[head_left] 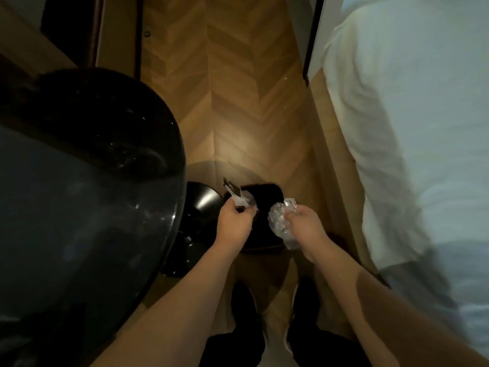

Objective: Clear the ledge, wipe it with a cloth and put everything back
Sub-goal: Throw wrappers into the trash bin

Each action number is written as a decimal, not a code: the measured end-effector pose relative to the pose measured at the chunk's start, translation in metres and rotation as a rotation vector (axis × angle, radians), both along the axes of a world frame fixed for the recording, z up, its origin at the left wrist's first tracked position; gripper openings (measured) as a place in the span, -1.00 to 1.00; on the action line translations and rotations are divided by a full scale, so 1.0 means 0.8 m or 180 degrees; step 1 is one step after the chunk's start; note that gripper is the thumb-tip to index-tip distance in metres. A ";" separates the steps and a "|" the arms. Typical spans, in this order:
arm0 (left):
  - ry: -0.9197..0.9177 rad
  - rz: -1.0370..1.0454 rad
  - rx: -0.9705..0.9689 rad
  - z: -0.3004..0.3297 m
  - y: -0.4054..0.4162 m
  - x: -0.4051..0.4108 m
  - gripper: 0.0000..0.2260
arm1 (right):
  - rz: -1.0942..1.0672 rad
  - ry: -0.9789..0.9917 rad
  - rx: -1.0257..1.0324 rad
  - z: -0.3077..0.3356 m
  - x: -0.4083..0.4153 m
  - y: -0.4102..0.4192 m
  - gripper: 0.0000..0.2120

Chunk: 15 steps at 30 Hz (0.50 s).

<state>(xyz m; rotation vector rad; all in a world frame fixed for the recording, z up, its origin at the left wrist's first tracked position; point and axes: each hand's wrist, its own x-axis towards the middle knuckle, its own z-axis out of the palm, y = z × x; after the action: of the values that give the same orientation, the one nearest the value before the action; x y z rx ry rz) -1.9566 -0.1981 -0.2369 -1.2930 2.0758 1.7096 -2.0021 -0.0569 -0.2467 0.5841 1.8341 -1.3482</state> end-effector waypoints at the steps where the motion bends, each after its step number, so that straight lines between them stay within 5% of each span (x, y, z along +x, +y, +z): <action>1: -0.0026 0.0071 0.0031 -0.037 -0.002 -0.002 -0.83 | 0.0044 -0.0005 0.0010 -0.038 -0.002 -0.001 -0.87; 8: -0.0107 -0.0023 -0.0400 -0.266 -0.035 0.005 -0.81 | 0.0847 0.0383 0.0022 -0.254 -0.013 -0.045 -0.80; 15: -0.0074 -0.0340 -0.0542 -0.405 -0.081 -0.016 -0.90 | 0.2258 0.1200 0.0618 -0.393 -0.051 -0.091 -0.74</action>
<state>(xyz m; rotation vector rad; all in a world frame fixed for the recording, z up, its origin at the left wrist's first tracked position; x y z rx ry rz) -1.9692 -0.2627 -0.5610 -1.2147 2.2748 1.4954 -2.0432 -0.1296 -0.5608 -0.2518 2.1917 -0.8315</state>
